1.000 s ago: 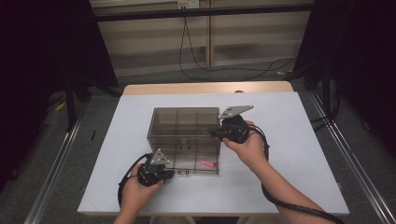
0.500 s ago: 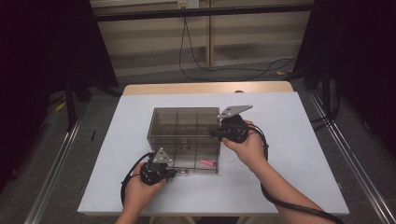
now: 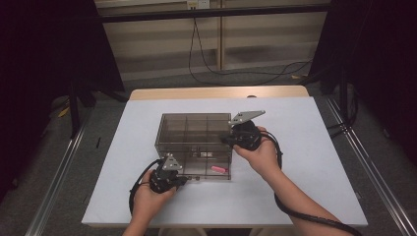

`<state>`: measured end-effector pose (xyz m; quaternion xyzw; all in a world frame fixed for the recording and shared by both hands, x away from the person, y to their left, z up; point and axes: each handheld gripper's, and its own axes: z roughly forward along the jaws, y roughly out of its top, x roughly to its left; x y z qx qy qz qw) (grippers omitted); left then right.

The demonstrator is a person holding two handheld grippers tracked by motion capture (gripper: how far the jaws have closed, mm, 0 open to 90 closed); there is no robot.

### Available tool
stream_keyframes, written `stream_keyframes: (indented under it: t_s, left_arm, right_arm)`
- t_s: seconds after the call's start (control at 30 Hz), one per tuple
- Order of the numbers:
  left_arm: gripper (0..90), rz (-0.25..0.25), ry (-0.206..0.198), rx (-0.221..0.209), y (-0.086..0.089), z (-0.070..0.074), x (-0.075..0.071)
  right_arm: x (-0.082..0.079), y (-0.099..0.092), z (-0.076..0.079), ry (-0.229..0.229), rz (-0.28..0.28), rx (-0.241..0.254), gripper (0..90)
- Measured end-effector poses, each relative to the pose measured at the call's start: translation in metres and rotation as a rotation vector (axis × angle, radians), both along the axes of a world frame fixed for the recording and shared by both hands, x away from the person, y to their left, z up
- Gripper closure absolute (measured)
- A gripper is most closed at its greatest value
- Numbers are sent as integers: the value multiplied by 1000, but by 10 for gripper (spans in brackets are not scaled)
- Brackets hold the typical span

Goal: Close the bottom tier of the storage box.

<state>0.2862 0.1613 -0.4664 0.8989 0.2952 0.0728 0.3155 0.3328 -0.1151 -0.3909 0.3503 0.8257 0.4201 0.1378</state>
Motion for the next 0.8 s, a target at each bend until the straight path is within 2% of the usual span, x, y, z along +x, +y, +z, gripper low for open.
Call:
stream_keyframes:
  t_s: [0.13,0.17,0.67,0.7,0.8]
  left_arm:
    - [900,0,1,2,-1,0,2]
    - [900,0,-6,15,-1,1,3]
    - [900,11,-6,6,-3,2,7]
    - [900,24,-6,-8,-4,2,7]
    - [900,21,-11,0,-4,2,9]
  right_arm:
    - [0,0,0,-1,-1,-3,900]
    - [0,0,0,-1,1,2,900]
    - [1,1,0,0,-1,-2,900]
    - [1,1,0,0,-2,-2,900]
    - [1,1,0,1,-2,-4,900]
